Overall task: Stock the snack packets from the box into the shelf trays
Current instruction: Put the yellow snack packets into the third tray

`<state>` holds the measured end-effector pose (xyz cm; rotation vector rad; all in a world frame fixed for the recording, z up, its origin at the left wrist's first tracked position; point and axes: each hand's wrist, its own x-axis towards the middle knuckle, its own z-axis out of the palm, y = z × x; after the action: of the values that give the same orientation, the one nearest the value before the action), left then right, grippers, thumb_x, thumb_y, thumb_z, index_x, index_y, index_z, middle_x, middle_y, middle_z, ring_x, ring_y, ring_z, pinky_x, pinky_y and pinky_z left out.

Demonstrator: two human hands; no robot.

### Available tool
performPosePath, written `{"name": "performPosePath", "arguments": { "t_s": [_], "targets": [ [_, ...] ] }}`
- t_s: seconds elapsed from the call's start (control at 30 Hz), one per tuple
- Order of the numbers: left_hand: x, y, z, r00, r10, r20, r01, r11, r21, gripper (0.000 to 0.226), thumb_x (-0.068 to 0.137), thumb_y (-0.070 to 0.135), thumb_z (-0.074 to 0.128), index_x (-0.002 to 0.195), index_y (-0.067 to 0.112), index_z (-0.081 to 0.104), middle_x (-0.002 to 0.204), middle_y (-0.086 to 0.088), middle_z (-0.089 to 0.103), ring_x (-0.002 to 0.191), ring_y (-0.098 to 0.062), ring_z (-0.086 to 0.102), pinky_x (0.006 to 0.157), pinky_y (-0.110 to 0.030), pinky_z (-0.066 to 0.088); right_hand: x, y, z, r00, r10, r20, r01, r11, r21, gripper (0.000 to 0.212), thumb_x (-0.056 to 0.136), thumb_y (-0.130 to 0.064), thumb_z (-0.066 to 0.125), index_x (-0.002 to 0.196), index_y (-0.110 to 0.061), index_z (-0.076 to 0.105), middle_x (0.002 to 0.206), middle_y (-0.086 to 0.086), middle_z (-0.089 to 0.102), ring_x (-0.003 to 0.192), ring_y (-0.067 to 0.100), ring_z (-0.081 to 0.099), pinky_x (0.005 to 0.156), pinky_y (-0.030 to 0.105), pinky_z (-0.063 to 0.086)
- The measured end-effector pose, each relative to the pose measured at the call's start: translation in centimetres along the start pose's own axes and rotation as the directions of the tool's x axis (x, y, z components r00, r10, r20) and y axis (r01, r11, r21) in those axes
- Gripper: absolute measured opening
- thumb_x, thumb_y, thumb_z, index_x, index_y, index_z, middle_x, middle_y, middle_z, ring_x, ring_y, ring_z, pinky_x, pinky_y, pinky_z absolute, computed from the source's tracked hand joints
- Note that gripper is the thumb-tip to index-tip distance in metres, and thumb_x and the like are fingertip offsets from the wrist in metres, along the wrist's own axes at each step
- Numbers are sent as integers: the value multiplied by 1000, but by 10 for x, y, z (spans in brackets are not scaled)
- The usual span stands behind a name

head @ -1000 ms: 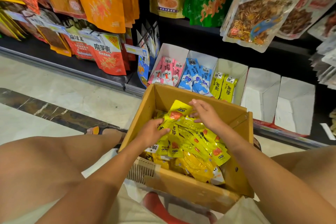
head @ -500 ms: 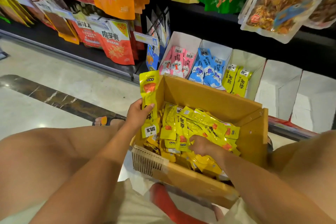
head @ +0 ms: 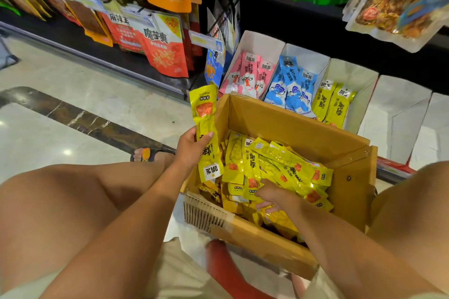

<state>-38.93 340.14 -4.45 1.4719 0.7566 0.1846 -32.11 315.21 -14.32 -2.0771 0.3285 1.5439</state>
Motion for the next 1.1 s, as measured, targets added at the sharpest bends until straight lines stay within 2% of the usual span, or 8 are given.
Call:
{"name": "performPosePath", "arguments": {
  "t_s": [0.17, 0.3, 0.37, 0.5, 0.73, 0.87, 1.03, 1.1],
  "targets": [
    [1, -1, 1, 1000, 18, 1, -18, 1000, 19, 13, 99, 14, 67, 101, 26, 72, 83, 13, 78, 76, -6, 74, 64, -20, 57, 7, 5, -9, 996, -68, -52, 74, 988, 133, 59, 91, -6, 67, 137, -34, 42, 116, 5, 65, 87, 18, 66, 82, 36, 51],
    [3, -1, 0, 1000, 14, -3, -14, 999, 32, 12, 99, 17, 68, 101, 28, 72, 87, 10, 79, 82, -10, 75, 72, -27, 61, 14, 6, -11, 886, -385, -259, 357, 922, -150, 36, 78, -6, 81, 93, -32, 62, 74, 0, 63, 64, 14, 56, 67, 33, 50],
    [3, -1, 0, 1000, 1, 0, -1, 1000, 26, 11, 99, 19, 68, 102, 28, 73, 91, 7, 79, 85, -15, 76, 77, -34, 62, 9, 3, -14, 802, -500, -327, 425, 862, -277, 25, 83, -15, 78, 82, -36, 65, 73, -9, 56, 65, 12, 55, 64, 30, 48],
    [0, 3, 2, 1000, -18, 0, 18, 1000, 24, 10, 99, 20, 68, 105, 27, 73, 97, 1, 80, 91, -22, 77, 85, -44, 62, -8, -2, -24, 659, -658, -365, 430, 728, -534, 7, 93, -31, 69, 97, -32, 74, 100, -7, 54, 83, 12, 59, 68, 30, 49],
    [1, 8, 5, 999, -31, -35, 37, 983, 180, 13, 88, 50, 67, 92, 39, 74, 89, -1, 78, 85, -29, 75, 83, -58, 59, -55, -55, -60, 426, -769, -476, 609, 633, -478, 7, 99, -31, 58, 102, -29, 64, 109, -7, 62, 101, 15, 58, 83, 37, 50],
    [4, 43, 21, 1000, -18, 0, 18, 975, 223, 11, 97, 35, 67, 91, 29, 74, 91, -14, 77, 86, -40, 73, 81, -60, 59, -98, -87, -91, 397, -762, -511, 707, 609, -360, 7, 104, -26, 50, 104, -21, 55, 88, -5, 64, 78, 17, 62, 73, 46, 54],
    [7, 112, 48, 988, 22, 151, -57, 971, 232, 13, 102, 26, 63, 111, 20, 71, 109, -10, 76, 95, -26, 73, 85, -41, 60, -157, -112, -143, 351, -810, -470, 806, 517, -288, 7, 104, -29, 50, 105, -24, 54, 77, -19, 59, 72, 6, 57, 78, 51, 57],
    [9, 136, 56, 967, -12, 253, -48, 972, 230, 31, 97, 37, 67, 123, 21, 68, 119, -4, 74, 106, -23, 71, 96, -46, 58, -179, -118, -165, 346, -808, -477, 838, 495, -230, 4, 104, -25, 51, 104, -26, 55, 70, -20, 57, 62, 2, 53, 70, 49, 57]
  ]
}}
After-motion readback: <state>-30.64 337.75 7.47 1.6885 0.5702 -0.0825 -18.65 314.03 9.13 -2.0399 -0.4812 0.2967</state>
